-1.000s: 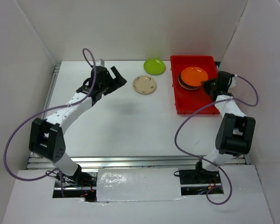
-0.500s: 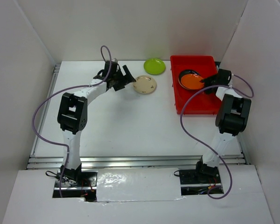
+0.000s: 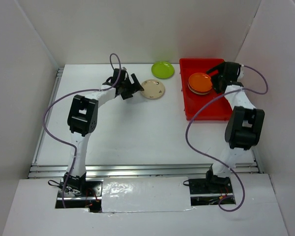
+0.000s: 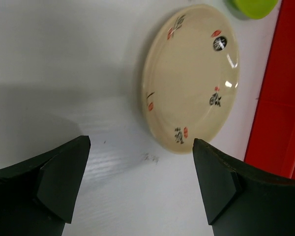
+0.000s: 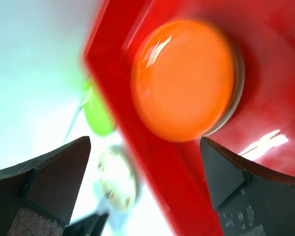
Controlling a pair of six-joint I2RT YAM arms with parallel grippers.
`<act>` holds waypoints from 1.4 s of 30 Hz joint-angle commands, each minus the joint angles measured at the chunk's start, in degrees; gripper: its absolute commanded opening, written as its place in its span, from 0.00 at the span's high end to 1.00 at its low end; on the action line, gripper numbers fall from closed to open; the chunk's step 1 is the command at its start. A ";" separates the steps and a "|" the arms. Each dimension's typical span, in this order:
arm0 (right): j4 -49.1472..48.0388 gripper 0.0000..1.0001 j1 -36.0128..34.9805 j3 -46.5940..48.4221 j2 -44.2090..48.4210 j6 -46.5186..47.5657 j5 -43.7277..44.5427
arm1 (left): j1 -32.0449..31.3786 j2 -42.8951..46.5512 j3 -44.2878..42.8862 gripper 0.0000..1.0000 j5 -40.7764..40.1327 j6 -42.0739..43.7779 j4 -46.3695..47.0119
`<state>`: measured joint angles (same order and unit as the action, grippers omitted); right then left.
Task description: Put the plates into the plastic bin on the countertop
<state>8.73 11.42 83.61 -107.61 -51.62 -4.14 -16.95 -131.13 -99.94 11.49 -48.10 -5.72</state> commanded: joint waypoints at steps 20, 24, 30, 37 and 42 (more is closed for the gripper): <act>-12.42 0.00 -12.04 -39.04 47.59 3.54 -17.12 | -1.50 -10.68 -9.97 1.00 -3.46 -3.67 0.52; -16.28 0.00 -13.26 -40.81 45.04 6.51 -20.72 | -3.44 6.69 10.60 1.00 -13.31 -4.81 7.35; -16.99 0.00 -19.41 -35.11 34.86 13.99 -21.86 | -6.25 25.74 25.49 1.00 -9.13 -0.43 6.77; -17.51 0.02 -23.99 -33.95 27.12 14.71 -21.23 | -7.31 35.67 32.96 1.00 -0.35 -0.68 9.65; -21.82 0.15 -24.95 -35.27 22.36 13.56 -24.60 | -8.27 36.21 33.76 1.00 6.35 -1.47 11.17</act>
<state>-7.99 -12.73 48.16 -83.50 -38.61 -26.83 -24.40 -96.01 -66.11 11.81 -49.60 1.65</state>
